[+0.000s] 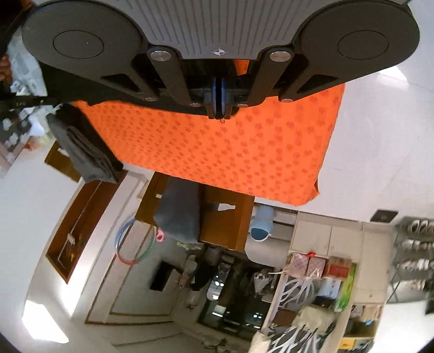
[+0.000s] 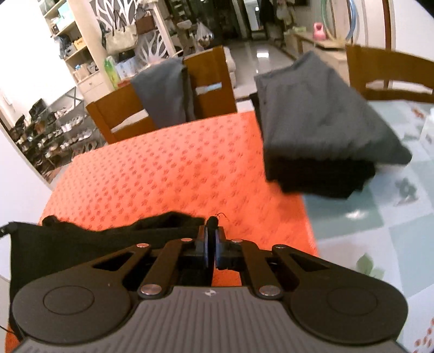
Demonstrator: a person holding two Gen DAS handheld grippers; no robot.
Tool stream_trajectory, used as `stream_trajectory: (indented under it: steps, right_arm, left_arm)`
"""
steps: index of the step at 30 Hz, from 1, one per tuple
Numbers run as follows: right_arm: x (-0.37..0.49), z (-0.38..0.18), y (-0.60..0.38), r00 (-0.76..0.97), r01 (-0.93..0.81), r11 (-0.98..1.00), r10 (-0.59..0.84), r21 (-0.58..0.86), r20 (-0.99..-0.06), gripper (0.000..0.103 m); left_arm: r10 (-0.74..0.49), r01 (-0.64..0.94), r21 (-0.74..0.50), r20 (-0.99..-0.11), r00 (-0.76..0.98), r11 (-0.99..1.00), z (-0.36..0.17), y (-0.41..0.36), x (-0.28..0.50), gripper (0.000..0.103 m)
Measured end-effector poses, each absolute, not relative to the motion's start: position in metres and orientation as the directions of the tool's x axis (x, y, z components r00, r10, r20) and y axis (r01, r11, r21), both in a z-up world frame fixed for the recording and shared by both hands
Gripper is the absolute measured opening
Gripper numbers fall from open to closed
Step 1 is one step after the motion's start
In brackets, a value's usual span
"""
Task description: Fold clothes
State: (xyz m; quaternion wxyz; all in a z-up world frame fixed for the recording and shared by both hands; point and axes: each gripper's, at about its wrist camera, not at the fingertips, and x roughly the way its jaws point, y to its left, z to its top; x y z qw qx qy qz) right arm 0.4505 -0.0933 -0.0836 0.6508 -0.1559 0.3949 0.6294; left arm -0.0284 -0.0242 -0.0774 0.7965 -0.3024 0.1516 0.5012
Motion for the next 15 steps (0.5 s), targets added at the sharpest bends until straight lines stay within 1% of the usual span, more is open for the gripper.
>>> stream_trajectory:
  steps: [3, 6, 8, 9, 10, 11, 12, 13, 14, 15]
  right_arm:
    - [0.455, -0.095, -0.081, -0.078, -0.944, 0.179, 0.696, 0.277, -0.714, 0.006]
    - [0.450, -0.111, -0.071, -0.065, -0.956, 0.171, 0.672, 0.240, -0.737, 0.006]
    - [0.444, -0.122, -0.066, -0.057, -0.964, 0.160, 0.656, 0.212, -0.753, 0.006]
    - [0.441, -0.125, -0.065, -0.049, -0.968, 0.154, 0.651, 0.196, -0.757, 0.008]
    - [0.438, -0.122, -0.067, -0.035, -0.972, 0.152, 0.655, 0.177, -0.755, 0.012]
    - [0.436, -0.117, -0.069, -0.017, -0.976, 0.152, 0.664, 0.156, -0.748, 0.016]
    - [0.434, -0.110, -0.073, -0.004, -0.979, 0.149, 0.675, 0.142, -0.738, 0.032]
    - [0.432, -0.102, -0.078, 0.002, -0.981, 0.143, 0.690, 0.134, -0.724, 0.039]
    - [0.430, -0.093, -0.083, 0.006, -0.982, 0.137, 0.701, 0.127, -0.713, 0.040]
    - [0.428, -0.083, -0.088, 0.007, -0.984, 0.131, 0.707, 0.120, -0.707, 0.040]
  left_arm:
    - [0.686, -0.903, -0.296, -0.587, 0.429, 0.311, -0.093, -0.013, -0.021, 0.006]
    - [0.665, -0.914, -0.262, -0.628, 0.405, 0.309, -0.108, -0.002, -0.014, 0.007]
    - [0.650, -0.920, -0.240, -0.653, 0.389, 0.309, -0.117, 0.005, -0.010, 0.009]
    - [0.648, -0.918, -0.244, -0.652, 0.393, 0.311, -0.119, 0.003, -0.012, 0.013]
    - [0.652, -0.919, -0.251, -0.648, 0.393, 0.304, -0.117, 0.002, -0.015, 0.015]
    - [0.657, -0.920, -0.257, -0.644, 0.392, 0.297, -0.115, 0.000, -0.019, 0.024]
    - [0.665, -0.919, -0.266, -0.635, 0.394, 0.291, -0.112, -0.001, -0.023, 0.037]
    - [0.675, -0.920, -0.270, -0.624, 0.393, 0.285, -0.106, -0.003, -0.027, 0.042]
    - [0.684, -0.919, -0.271, -0.614, 0.395, 0.287, -0.099, -0.007, -0.031, 0.045]
    - [0.692, -0.918, -0.272, -0.603, 0.397, 0.289, -0.093, -0.011, -0.035, 0.045]
